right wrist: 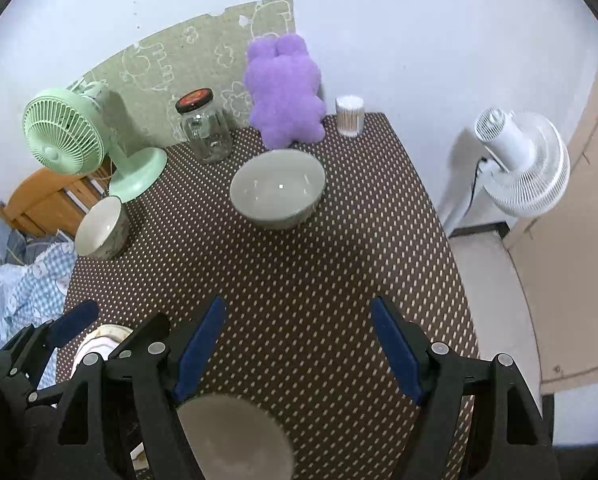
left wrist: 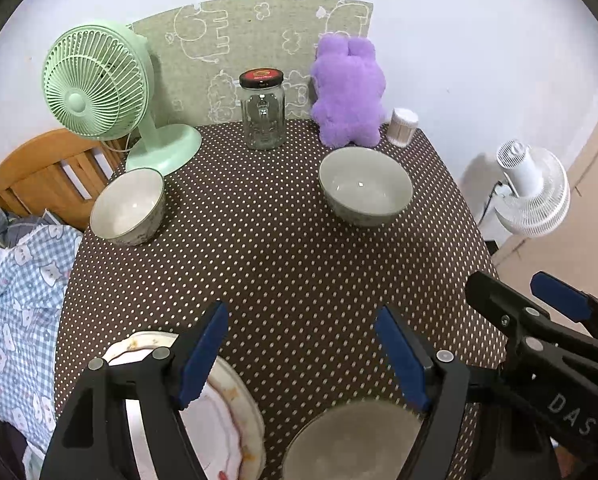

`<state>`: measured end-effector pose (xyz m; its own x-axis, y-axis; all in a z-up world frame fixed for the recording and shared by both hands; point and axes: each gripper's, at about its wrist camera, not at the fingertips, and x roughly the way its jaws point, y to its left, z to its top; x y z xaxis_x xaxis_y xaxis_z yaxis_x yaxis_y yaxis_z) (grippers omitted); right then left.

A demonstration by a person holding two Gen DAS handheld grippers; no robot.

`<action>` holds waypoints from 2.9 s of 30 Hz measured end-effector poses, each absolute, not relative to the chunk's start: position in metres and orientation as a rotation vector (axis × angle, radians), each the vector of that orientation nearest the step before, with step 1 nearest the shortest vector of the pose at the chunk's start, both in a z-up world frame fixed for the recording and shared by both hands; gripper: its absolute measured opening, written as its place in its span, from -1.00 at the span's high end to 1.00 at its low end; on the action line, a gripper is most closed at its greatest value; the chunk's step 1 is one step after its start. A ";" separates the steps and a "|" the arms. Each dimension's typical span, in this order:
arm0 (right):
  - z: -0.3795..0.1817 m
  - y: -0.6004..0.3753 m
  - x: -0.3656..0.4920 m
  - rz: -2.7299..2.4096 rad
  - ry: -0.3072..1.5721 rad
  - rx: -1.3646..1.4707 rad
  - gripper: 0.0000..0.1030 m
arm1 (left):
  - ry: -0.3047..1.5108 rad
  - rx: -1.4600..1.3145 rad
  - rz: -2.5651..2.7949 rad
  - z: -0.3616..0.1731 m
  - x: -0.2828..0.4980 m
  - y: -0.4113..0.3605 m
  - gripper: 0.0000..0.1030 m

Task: Organize plates and bowls

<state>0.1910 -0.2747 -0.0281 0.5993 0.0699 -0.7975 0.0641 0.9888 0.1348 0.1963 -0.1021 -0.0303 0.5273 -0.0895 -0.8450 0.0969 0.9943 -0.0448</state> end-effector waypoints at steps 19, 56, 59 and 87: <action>-0.030 -0.326 0.286 0.150 0.884 0.089 -0.53 | 0.974 -0.003 0.033 -0.029 0.271 -0.156 -0.43; -0.135 -0.300 0.448 0.185 1.022 0.119 -0.09 | 1.127 -0.013 0.055 -0.138 0.415 -0.164 0.09; -0.142 -0.299 0.451 0.204 1.034 0.135 0.08 | 1.143 -0.017 0.034 -0.143 0.417 -0.165 0.23; -0.145 -0.303 0.423 0.200 1.097 0.182 0.38 | 1.176 0.035 -0.004 -0.136 0.392 -0.183 0.33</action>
<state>0.4233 -0.3032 -0.1451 0.4418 0.2497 -0.8617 -0.0701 0.9672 0.2443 0.3919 -0.1835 -0.1356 0.3848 0.0148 -0.9229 0.0217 0.9995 0.0250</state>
